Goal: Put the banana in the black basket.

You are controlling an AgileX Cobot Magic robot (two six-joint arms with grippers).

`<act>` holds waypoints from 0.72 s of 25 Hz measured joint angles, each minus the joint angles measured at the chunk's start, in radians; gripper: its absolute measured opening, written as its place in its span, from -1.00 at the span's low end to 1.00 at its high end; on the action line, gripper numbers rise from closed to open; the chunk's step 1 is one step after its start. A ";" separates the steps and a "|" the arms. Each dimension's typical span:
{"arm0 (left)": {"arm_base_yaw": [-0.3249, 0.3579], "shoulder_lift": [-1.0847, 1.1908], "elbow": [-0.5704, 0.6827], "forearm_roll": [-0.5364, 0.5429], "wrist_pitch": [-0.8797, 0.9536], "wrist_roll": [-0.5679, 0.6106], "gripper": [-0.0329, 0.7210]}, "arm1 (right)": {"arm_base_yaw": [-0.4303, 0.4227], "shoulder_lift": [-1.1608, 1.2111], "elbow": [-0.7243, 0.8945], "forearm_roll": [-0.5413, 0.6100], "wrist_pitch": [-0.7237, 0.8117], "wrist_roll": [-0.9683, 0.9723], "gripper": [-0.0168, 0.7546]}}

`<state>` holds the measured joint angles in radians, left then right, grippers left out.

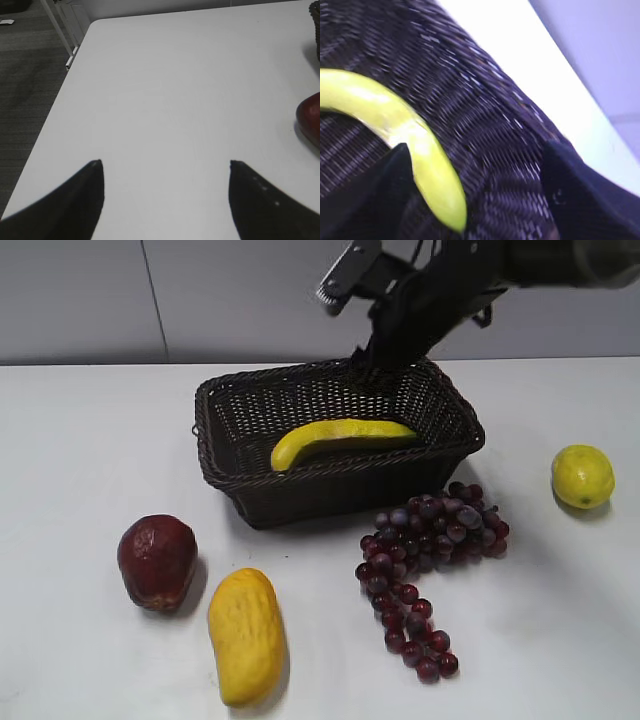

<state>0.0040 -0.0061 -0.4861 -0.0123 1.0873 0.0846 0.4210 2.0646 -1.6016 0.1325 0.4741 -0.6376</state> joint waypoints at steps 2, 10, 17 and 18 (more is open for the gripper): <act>0.000 0.000 0.000 0.000 0.000 0.000 0.61 | -0.050 -0.008 -0.046 -0.040 0.122 0.148 0.60; 0.000 0.000 0.000 0.000 0.000 0.000 0.61 | -0.288 -0.013 -0.181 -0.236 0.647 0.548 0.58; 0.000 0.000 0.000 0.000 0.000 0.000 0.61 | -0.459 -0.100 -0.071 -0.192 0.729 0.572 0.58; 0.000 0.000 0.000 0.000 0.000 0.000 0.61 | -0.465 -0.128 -0.025 -0.193 0.730 0.570 0.58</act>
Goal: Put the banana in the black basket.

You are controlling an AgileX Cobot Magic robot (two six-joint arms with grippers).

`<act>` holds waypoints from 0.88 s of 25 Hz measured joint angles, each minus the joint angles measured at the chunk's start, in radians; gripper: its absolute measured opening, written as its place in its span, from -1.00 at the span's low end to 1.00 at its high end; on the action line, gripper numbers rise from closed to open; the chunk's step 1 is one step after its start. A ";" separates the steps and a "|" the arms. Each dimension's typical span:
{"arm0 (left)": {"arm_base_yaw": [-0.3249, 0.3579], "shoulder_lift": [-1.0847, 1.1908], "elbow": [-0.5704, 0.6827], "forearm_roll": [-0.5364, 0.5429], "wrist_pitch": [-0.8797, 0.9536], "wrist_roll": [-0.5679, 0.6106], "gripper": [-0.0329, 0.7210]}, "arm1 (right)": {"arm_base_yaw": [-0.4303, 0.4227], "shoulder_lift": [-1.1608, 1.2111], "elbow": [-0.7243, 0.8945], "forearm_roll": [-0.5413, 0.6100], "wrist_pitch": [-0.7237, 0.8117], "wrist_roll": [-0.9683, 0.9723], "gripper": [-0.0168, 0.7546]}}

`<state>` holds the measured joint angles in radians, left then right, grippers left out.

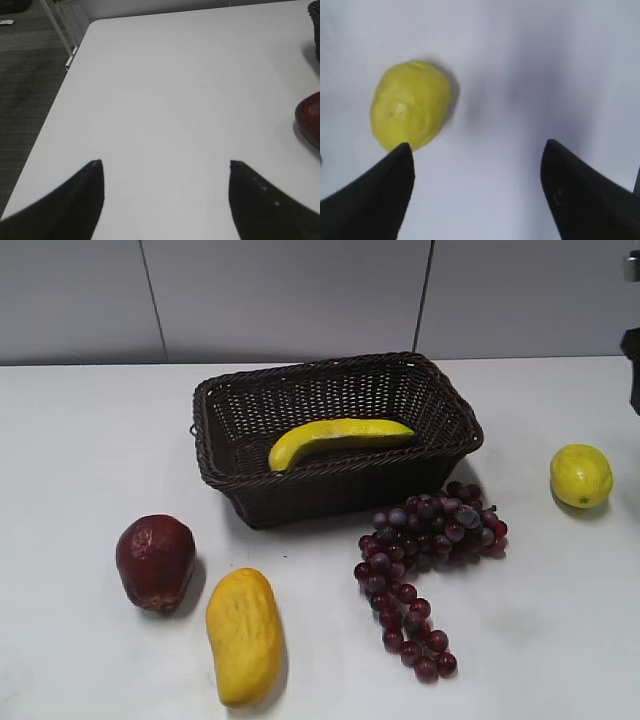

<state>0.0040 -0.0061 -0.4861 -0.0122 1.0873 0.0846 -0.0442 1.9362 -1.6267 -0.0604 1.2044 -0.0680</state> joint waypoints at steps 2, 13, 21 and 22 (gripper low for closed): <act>0.000 0.000 0.000 0.000 0.000 0.000 0.61 | -0.001 -0.086 0.106 0.001 0.001 -0.010 0.58; 0.000 0.000 0.000 0.000 0.000 0.000 0.61 | -0.001 -0.641 0.685 0.054 -0.109 -0.022 0.58; 0.000 0.000 0.000 0.000 0.000 0.000 0.61 | -0.001 -0.920 0.979 0.060 -0.153 -0.023 0.58; 0.000 0.000 0.000 0.000 0.000 0.000 0.61 | -0.001 -0.957 1.003 0.060 -0.154 -0.024 0.58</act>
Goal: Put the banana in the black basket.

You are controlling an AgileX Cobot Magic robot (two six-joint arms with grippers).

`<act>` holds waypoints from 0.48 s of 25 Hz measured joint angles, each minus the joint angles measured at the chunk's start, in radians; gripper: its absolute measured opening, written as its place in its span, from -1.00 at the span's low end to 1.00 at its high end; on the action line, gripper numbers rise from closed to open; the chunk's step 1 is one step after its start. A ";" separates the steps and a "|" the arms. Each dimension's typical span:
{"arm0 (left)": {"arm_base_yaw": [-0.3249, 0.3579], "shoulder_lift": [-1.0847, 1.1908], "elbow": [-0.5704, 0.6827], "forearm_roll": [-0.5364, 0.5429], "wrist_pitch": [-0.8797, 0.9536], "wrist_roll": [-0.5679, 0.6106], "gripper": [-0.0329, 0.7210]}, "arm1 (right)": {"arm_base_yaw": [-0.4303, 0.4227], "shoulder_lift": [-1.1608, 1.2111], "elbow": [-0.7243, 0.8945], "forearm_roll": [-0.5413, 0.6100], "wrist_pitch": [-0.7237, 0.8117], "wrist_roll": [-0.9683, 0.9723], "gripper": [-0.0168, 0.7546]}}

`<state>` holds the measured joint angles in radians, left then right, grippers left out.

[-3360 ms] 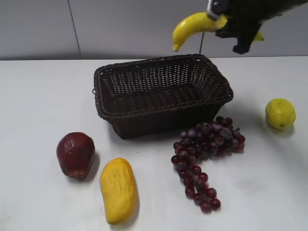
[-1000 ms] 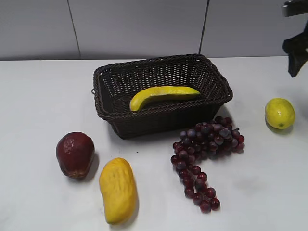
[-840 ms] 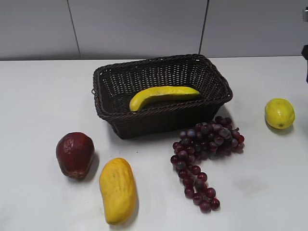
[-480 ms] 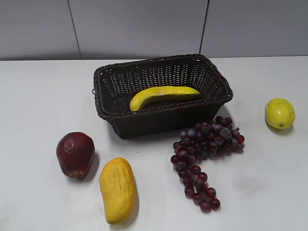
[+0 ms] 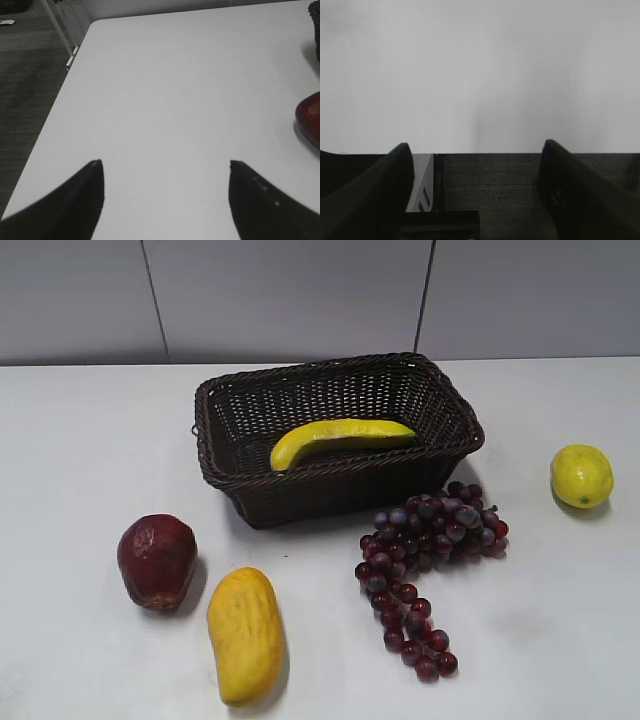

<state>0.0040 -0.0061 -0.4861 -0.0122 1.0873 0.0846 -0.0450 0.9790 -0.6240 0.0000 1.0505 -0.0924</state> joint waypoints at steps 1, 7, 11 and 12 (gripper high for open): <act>0.000 0.000 0.000 0.000 0.000 0.000 0.61 | 0.000 -0.038 0.031 0.000 -0.001 0.000 0.58; 0.000 0.000 0.000 0.000 0.000 0.000 0.61 | 0.000 -0.270 0.113 0.000 -0.002 0.001 0.58; 0.000 0.000 0.000 0.000 0.000 0.000 0.61 | 0.000 -0.411 0.113 0.000 -0.005 0.001 0.58; 0.000 0.000 0.000 0.000 0.000 0.000 0.61 | 0.000 -0.442 0.113 0.000 -0.005 0.001 0.58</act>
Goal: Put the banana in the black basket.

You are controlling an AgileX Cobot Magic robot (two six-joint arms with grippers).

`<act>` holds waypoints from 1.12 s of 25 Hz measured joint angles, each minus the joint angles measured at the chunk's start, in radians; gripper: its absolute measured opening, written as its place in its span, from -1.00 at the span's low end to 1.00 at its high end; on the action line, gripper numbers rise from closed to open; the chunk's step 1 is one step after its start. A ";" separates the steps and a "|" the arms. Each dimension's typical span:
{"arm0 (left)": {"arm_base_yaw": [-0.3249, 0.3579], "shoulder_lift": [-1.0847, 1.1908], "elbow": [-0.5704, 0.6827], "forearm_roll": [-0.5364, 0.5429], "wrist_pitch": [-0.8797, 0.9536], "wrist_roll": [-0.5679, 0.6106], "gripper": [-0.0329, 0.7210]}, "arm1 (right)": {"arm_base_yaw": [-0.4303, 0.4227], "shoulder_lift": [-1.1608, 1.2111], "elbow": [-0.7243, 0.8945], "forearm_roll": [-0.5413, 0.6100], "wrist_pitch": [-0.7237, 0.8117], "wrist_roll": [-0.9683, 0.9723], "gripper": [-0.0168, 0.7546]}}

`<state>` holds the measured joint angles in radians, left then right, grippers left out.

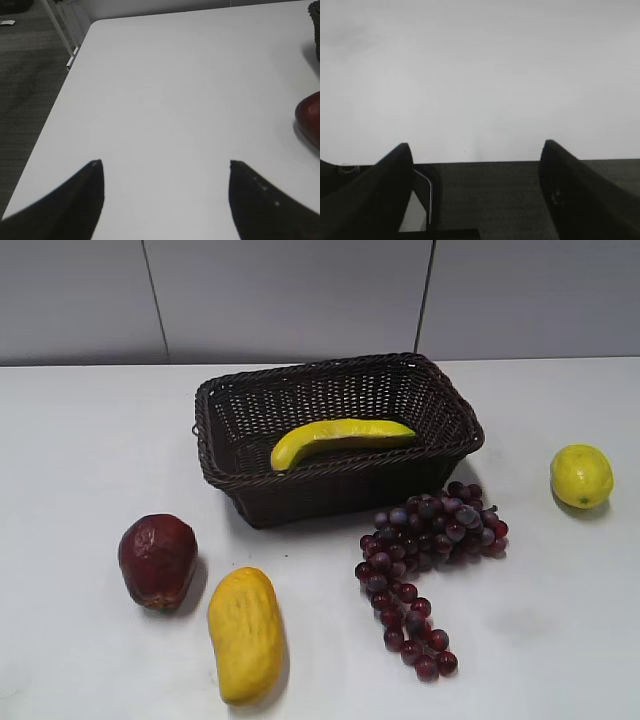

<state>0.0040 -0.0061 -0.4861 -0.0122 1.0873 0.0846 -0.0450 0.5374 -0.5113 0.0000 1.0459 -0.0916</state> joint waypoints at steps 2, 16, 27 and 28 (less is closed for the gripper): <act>0.000 0.000 0.000 0.000 0.000 0.000 0.61 | 0.000 -0.051 0.000 0.000 0.000 0.000 0.58; 0.000 0.000 0.000 0.000 0.000 0.000 0.61 | 0.000 -0.346 0.000 0.000 0.001 -0.001 0.58; 0.000 0.000 0.000 0.001 0.000 0.000 0.61 | 0.001 -0.543 0.007 -0.008 0.003 0.000 0.58; 0.000 0.000 0.000 0.001 0.000 0.000 0.61 | 0.001 -0.543 0.007 -0.008 0.002 0.001 0.58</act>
<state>0.0040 -0.0061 -0.4861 -0.0112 1.0871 0.0846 -0.0441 -0.0059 -0.5042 -0.0080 1.0481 -0.0906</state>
